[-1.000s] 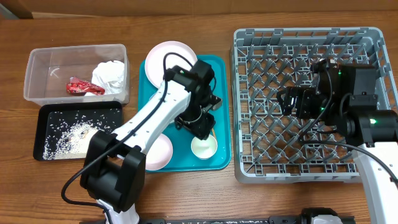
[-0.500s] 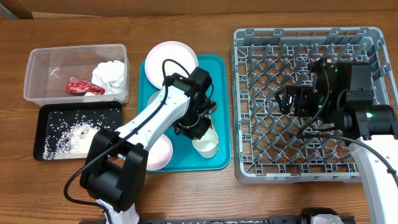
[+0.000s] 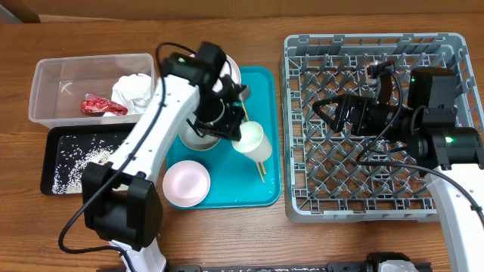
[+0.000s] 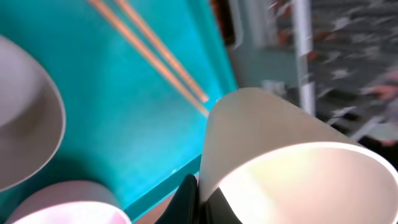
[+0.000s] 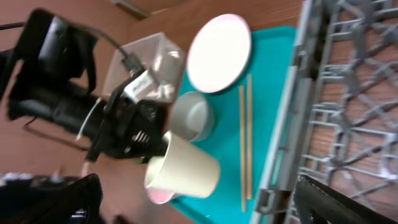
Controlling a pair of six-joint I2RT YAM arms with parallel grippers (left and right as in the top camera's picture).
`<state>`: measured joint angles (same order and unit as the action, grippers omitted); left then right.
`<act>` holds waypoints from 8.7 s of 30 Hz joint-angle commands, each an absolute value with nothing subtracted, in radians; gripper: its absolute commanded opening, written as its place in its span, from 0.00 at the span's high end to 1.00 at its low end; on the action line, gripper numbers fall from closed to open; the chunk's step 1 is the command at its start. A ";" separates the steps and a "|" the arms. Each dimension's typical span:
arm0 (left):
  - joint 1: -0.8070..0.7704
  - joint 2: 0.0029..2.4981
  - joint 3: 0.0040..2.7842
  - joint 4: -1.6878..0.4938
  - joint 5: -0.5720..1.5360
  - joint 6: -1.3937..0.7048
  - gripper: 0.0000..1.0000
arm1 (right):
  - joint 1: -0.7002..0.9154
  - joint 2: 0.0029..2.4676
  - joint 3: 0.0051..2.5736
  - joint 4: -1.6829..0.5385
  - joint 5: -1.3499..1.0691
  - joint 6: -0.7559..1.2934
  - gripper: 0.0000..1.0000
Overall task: Sort waste into correct bins and load items into the dishwasher
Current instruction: 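Lift the white cup with left gripper and hand it to right gripper, then place the white cup upside down in the rack's front corner with right gripper, then move right gripper to the teal tray and grasp the grey bowl, then carry the grey bowl with right gripper to the rack's back corner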
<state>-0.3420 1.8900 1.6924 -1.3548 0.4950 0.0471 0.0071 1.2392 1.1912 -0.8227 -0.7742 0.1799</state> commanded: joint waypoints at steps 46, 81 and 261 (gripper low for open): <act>-0.110 1.890 1.723 -1.328 1.518 0.180 0.96 | 0.221 1.488 1.194 -0.188 -1.147 0.204 0.07; -0.027 1.890 1.723 -1.290 1.311 0.179 0.35 | 0.146 1.448 1.194 -0.373 -0.965 0.271 0.41; 0.056 1.889 2.193 -1.291 0.094 -0.112 0.00 | 0.439 2.103 1.701 -0.765 1.226 0.234 0.96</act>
<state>0.0589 1.8946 2.1960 -1.2907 0.0963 -0.1024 0.4179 2.0968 1.6989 -0.7670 1.1980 0.2565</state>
